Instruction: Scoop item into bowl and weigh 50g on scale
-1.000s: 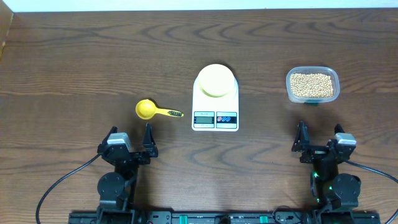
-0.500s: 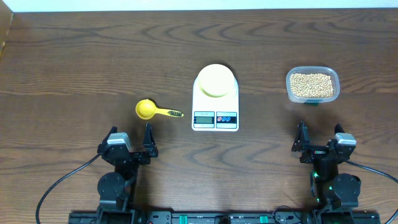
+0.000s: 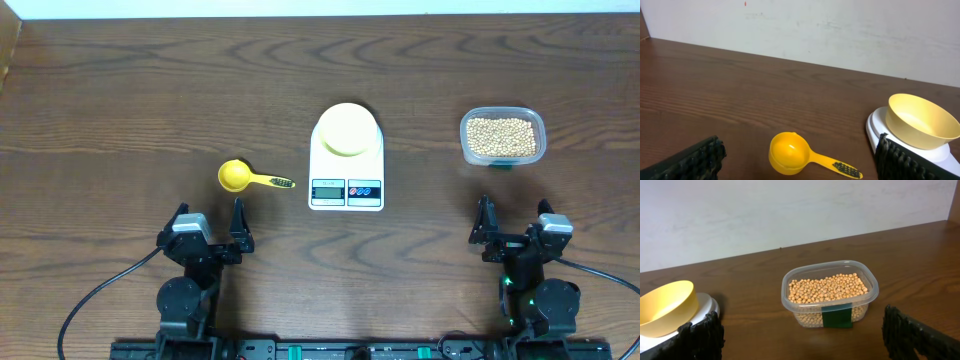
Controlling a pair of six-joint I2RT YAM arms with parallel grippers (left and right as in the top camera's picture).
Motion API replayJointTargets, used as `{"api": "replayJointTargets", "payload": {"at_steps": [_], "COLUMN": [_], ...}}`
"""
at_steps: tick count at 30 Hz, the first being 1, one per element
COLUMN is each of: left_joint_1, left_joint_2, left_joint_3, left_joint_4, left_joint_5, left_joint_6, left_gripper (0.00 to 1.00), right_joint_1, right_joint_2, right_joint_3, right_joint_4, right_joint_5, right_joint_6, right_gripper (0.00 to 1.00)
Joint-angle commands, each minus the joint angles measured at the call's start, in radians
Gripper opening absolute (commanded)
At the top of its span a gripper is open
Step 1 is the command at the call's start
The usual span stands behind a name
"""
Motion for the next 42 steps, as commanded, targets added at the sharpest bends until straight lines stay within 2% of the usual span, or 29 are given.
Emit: {"api": "replayJointTargets", "payload": {"at_steps": [1,6,11,15,24,28,35,42], "left_joint_1": [-0.003,-0.003,-0.003,-0.003,-0.003,-0.003,-0.003,-0.003], "left_joint_2": [-0.006,-0.006,-0.006,-0.006,0.069,0.159,0.417,0.709], "left_joint_3": [-0.028,-0.027,-0.003,0.035,0.241,0.346,0.563,0.895], "left_joint_4": [-0.019,-0.018,-0.018,-0.028,-0.256,-0.326,-0.460,-0.729], "left_joint_5": [-0.012,-0.012,-0.012,-0.008,0.010,0.010,0.010,0.052], "left_joint_6": [0.016,-0.008,-0.155,-0.172,-0.171,-0.171,-0.171,-0.171], "left_gripper": [0.98,0.98,0.98,0.98,0.98,0.98,0.98,0.98], "right_joint_1": [0.006,0.006,0.006,0.006,0.006,0.006,0.006,0.006], "right_joint_2": [-0.006,-0.006,-0.006,-0.006,-0.006,-0.006,-0.006,-0.006], "right_joint_3": [-0.002,-0.002,-0.002,-0.002,-0.002,-0.002,-0.002,-0.002], "right_joint_4": [-0.002,-0.002,-0.002,-0.002,-0.002,-0.002,-0.002,-0.002], "right_joint_5": [0.004,0.004,0.004,0.004,0.004,0.004,0.004,0.004], "right_joint_6": [-0.011,-0.011,-0.011,-0.011,-0.011,-0.011,-0.011,-0.011], "right_gripper": [0.99,0.99,0.99,0.99,0.99,0.99,0.99,0.99]}}
